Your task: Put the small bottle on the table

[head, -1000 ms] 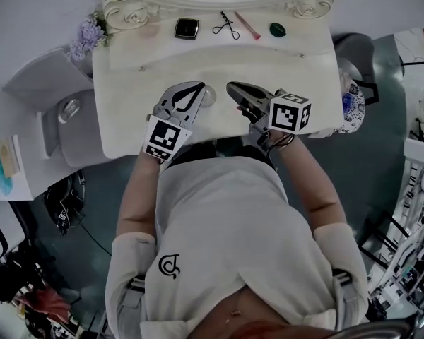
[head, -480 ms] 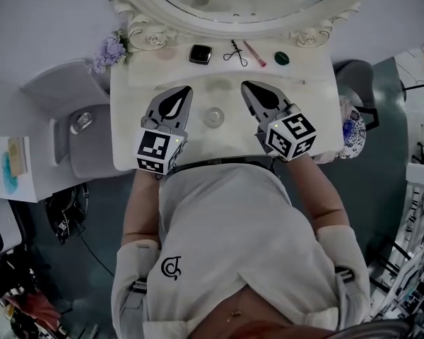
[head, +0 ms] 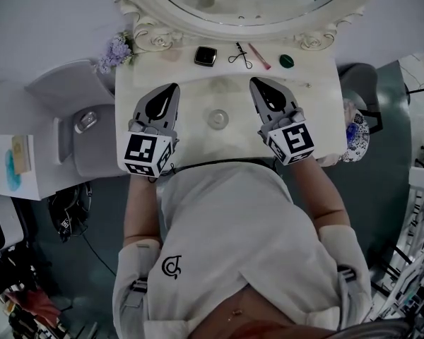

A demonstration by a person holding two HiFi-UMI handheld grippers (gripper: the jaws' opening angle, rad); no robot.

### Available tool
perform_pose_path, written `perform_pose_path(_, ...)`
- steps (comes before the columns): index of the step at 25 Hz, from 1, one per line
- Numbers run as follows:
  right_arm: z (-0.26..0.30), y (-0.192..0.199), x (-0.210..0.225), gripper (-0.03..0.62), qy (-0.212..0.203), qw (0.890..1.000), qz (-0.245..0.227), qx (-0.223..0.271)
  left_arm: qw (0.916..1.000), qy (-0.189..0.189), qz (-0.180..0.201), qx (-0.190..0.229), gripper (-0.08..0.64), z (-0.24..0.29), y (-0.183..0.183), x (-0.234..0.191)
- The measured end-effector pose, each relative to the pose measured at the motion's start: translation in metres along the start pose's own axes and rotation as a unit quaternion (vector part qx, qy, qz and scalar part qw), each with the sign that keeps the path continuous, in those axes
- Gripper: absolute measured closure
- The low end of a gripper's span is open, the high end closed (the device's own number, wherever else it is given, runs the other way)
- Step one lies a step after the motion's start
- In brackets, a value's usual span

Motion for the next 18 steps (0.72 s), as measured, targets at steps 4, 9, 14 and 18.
perform_pose_path(4, -0.001, 0.003, -0.001, 0.589, -0.003, 1.0, -0.005, -0.009, 1.0, -0.001, 0.0, 0.003, 0.548, -0.001, 0.001, 0.001)
perform_pose_path(9, -0.001, 0.006, -0.004, 0.589, 0.001, 1.0, 0.0, -0.016, 0.9999, 0.003, -0.004, -0.01, 0.548, 0.001, 0.007, 0.003)
perform_pose_path(14, -0.001, 0.009, -0.012, 0.589, 0.004, 1.0, 0.001, -0.018, 0.9999, 0.007, -0.005, -0.011, 0.548, 0.0, 0.008, 0.005)
perform_pose_path(18, -0.003, 0.012, -0.015, 0.589, -0.001, 1.0, -0.003, -0.027, 0.9999, 0.005, 0.001, -0.012, 0.547, 0.001, 0.006, 0.009)
Point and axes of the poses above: the fingertips, and each gripper's own axes: z forward along the fingers, x to its right, y out of its underside, the point moved 7 cm from there along -z, backward along the fingers, and after that the axes turned 3 degrees about -x, right-handed, at the moved point
